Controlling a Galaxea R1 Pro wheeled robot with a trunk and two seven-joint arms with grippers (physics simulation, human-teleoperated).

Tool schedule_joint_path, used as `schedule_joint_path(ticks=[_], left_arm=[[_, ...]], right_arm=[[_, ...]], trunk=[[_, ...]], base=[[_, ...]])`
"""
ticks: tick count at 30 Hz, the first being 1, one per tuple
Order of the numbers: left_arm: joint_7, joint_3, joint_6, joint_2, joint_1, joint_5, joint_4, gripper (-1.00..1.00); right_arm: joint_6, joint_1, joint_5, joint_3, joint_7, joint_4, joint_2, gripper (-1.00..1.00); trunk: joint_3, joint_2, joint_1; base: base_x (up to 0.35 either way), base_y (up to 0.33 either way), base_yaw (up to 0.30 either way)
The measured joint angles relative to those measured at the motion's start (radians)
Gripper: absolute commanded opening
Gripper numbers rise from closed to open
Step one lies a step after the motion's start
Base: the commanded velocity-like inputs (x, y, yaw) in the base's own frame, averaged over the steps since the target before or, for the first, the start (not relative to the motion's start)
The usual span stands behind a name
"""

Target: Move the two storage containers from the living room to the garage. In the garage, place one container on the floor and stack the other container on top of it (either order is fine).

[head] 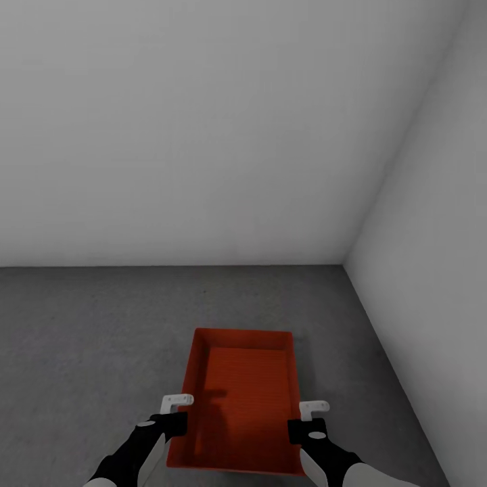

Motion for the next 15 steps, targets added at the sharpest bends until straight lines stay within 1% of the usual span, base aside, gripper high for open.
schedule_joint_path(ticks=[12,15], left_arm=[[0.001,-0.001,-0.001,0.0,0.0,0.001,0.0,-1.0],[0.001,-0.001,-0.001,0.0,0.0,0.001,0.0,-1.0]], right_arm=[[0.0,0.0,0.0,0.0,0.0,-0.002,-0.001,-1.0],[0.0,0.0,0.0,0.0,0.001,-0.002,-0.001,-1.0]], trunk=[[0.0,0.0,0.0],[-0.009,-0.021,0.011]], base=[[0.0,0.0,0.0],[0.0,0.0,0.0]])
